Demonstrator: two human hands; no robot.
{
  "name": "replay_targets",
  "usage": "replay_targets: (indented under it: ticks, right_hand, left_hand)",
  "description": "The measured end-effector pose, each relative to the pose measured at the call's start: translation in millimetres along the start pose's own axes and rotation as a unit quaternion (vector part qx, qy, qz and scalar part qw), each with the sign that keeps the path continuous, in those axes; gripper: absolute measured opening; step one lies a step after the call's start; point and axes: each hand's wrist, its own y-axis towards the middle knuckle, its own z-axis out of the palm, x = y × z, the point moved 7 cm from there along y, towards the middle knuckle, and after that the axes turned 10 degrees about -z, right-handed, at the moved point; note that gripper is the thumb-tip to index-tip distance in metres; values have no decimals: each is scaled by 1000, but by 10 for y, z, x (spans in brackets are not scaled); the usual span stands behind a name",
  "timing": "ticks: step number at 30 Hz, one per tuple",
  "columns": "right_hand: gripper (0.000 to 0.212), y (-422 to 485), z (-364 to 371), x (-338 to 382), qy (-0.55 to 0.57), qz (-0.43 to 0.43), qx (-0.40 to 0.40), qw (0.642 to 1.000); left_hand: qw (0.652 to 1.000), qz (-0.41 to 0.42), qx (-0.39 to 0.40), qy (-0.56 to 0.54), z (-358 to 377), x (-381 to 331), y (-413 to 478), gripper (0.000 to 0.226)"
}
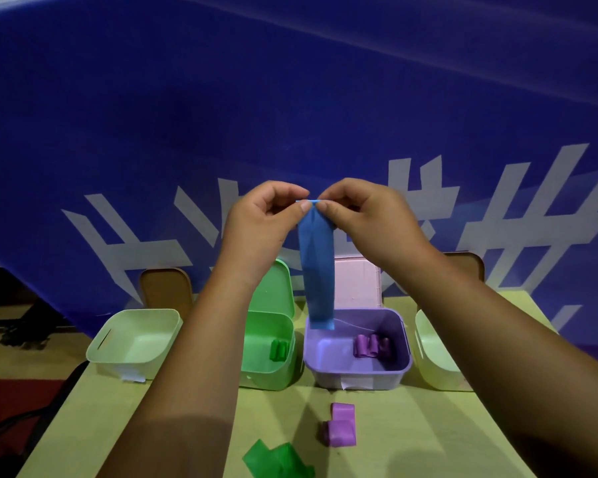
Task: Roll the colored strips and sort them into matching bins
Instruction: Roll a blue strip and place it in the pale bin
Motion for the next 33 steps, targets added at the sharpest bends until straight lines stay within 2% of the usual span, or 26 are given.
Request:
replay_targets:
  ticks: [7, 27, 33]
  right_hand:
    - [13, -6, -19, -8, -8, -2, 0, 1000]
    - [10, -51, -59, -57, 3, -4, -6, 1000]
    - [11, -77, -81, -66, 68, 17, -4, 998]
  left_hand:
    - [999, -13, 30, -20, 67, 7, -10, 5]
    - [999, -29, 22, -26, 114, -49, -53, 8]
    - [999, -28, 25, -17, 140, -54, -78, 4]
